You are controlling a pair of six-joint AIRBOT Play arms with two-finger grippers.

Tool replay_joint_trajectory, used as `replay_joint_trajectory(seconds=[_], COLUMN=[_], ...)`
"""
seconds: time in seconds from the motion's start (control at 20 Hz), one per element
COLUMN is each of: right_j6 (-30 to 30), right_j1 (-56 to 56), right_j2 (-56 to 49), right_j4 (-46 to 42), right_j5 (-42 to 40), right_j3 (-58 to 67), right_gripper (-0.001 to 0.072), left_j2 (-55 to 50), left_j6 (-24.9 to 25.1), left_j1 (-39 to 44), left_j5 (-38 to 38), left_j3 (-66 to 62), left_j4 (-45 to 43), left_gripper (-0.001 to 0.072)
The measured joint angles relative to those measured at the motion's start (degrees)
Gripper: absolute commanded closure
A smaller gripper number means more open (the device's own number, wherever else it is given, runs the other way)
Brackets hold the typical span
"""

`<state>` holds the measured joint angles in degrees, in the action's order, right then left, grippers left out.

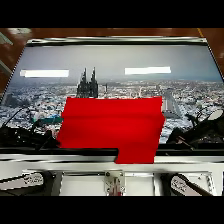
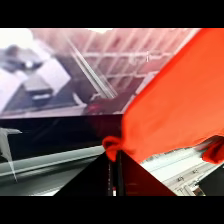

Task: Fold the shirts.

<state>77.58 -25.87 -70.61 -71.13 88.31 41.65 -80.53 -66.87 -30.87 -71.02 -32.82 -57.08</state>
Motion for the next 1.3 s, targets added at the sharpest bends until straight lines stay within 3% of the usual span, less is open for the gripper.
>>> replay_joint_trajectory(seconds=[0.35, 0.45, 0.55, 0.7, 0.75, 0.9, 1.1, 1.3], right_j6=[-2.99, -2.12, -0.39, 0.72, 0.90, 1.16, -1.09, -1.53], right_j1=[8.26, 11.76, 14.49, 17.99, 18.95, 20.83, 21.55, 21.73], right_j2=[0.02, 0.04, 0.07, -0.02, 0.07, 1.97, 7.54, 7.72], right_j4=[8.11, 8.48, 9.40, 9.35, 9.33, 8.98, 9.53, 9.90], right_j5=[-10.56, -14.73, -16.61, -20.76, -21.68, -23.91, -23.45, -27.67], right_j3=[-12.76, -13.99, -14.62, -15.08, -15.15, -14.60, -8.98, 0.07], right_gripper=[0.0075, 0.0154, 0.0160, 0.0609, 0.0654, 0.0654, 0.0655, 0.0655], left_j2=[3.10, 3.67, 4.09, 4.44, 4.50, 4.76, 6.84, 7.21], left_j6=[0.35, 0.42, 0.70, 1.14, 1.33, 2.95, 9.01, 9.53], left_j1=[-0.02, -0.02, -0.02, -0.02, -0.02, -0.02, -0.02, 2.47], left_j5=[0.55, 0.02, -0.20, -0.37, -0.35, -0.26, -0.81, 1.25], left_j3=[0.02, 0.02, 0.02, 0.00, -0.02, -0.70, -4.35, -10.97], left_j4=[-0.46, -0.13, -0.07, 0.09, 0.11, 0.33, 5.99, 11.17], left_gripper=[0.0670, 0.0670, 0.0670, 0.0670, 0.0670, 0.0671, 0.0670, 0.0670])
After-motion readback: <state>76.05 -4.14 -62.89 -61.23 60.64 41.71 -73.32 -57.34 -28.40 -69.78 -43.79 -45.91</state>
